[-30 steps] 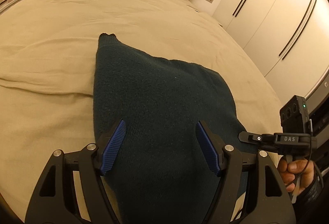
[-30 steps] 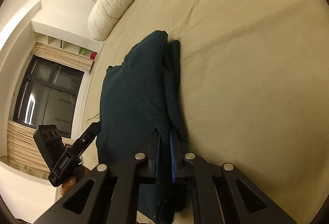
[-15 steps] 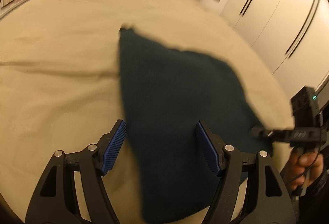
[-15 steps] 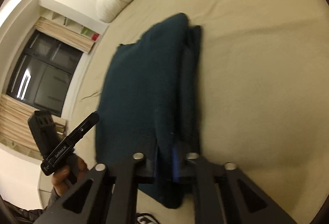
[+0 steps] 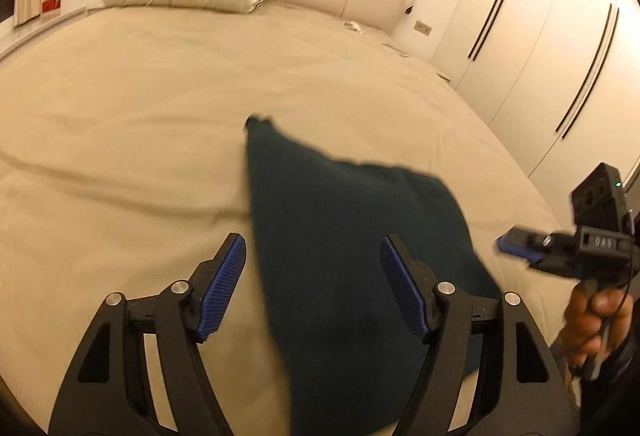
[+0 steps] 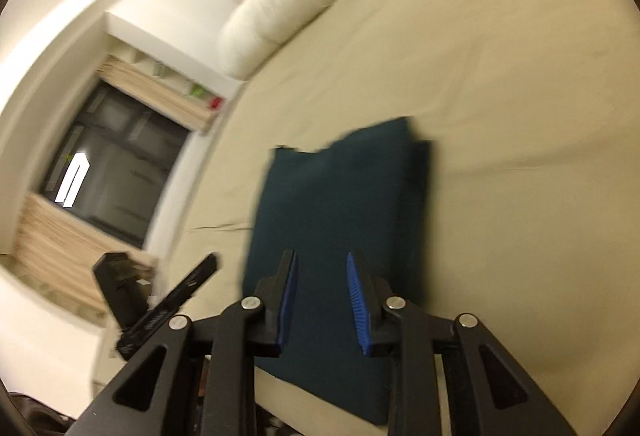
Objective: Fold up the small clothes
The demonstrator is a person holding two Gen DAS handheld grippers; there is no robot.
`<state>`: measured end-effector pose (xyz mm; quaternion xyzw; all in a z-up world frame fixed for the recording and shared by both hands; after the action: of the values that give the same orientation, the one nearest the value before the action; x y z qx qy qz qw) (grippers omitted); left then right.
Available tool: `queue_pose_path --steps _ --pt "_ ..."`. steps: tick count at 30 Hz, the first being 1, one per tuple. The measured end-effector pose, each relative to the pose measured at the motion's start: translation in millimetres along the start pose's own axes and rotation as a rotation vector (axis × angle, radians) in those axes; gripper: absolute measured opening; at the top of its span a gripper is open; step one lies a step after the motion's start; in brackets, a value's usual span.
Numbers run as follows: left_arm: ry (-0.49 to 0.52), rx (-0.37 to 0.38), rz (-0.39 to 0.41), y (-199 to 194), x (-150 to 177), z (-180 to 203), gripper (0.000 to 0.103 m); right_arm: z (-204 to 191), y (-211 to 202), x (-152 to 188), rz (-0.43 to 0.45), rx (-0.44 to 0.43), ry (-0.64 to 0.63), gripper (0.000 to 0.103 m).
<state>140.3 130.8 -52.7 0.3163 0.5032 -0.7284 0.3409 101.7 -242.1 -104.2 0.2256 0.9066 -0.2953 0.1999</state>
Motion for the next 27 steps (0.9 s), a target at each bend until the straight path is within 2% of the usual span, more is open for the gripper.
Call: queue_pose_path --steps 2,3,4,5,7,9,10,12,14,15,17,19,20,21,22,23,24,25,27 --pt "0.03 0.007 -0.025 25 -4 8 0.069 14 28 1 -0.043 0.03 0.02 0.028" --pt "0.042 0.007 -0.071 44 -2 11 0.069 26 41 3 -0.065 0.061 0.031 0.028" --pt "0.047 0.004 -0.125 62 2 12 0.069 38 49 4 -0.07 0.084 0.039 0.008" --pt "0.055 -0.011 -0.16 75 9 13 0.069 52 50 4 -0.055 0.093 0.069 0.0" --pt "0.074 -0.019 -0.166 87 16 10 0.069 66 41 4 -0.006 0.033 0.155 0.0" --pt "0.072 -0.013 -0.152 86 17 8 0.069 65 27 2 0.021 0.064 0.124 0.0" --pt "0.07 -0.013 -0.153 87 18 7 0.069 62 22 -1 0.026 0.055 0.124 0.001" --pt "0.07 -0.019 -0.157 88 22 9 0.07 48 19 -11 0.047 0.048 0.097 0.015" --pt "0.068 -0.028 -0.161 89 21 10 0.07 24 23 -23 0.069 -0.007 0.055 0.031" --pt "0.071 -0.033 -0.163 89 20 11 0.07 12 30 -29 0.067 -0.032 0.028 0.033" --pt "0.074 -0.04 -0.168 90 20 12 0.071 1 50 -37 0.048 -0.01 -0.02 0.048" --pt "0.074 -0.044 -0.173 90 19 13 0.071 9 74 -46 0.014 0.053 -0.02 0.056" --pt "0.072 -0.044 -0.175 90 19 13 0.071 24 86 -47 -0.007 0.106 0.0 0.054" --pt "0.071 -0.044 -0.18 91 18 14 0.071 41 91 -46 -0.012 0.138 0.047 0.044" --pt "0.073 -0.047 -0.187 90 18 13 0.071 54 86 -46 0.005 0.149 0.111 0.019" --pt "0.074 -0.046 -0.187 88 17 13 0.071 59 76 -46 0.037 0.142 0.144 0.014" --pt "0.073 -0.048 -0.184 84 16 13 0.071 60 64 -44 0.069 0.154 0.14 0.016" --pt "0.069 -0.051 -0.181 82 16 14 0.071 59 53 -42 0.097 0.184 0.121 0.022" --pt "0.065 -0.066 -0.176 75 16 14 0.071 54 24 -34 0.149 0.284 0.068 0.044"
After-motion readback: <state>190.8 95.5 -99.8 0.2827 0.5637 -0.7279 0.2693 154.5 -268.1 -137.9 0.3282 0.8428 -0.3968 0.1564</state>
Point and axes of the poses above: each gripper's, at about its wrist camera, not at the fingertips, and y roughly the way its jaws point, z to its right, x to its underside, the point moved 3 cm from there along y, roughly the way its jaws point, and after that the axes turned 10 degrees about z, right-handed, at the moved point
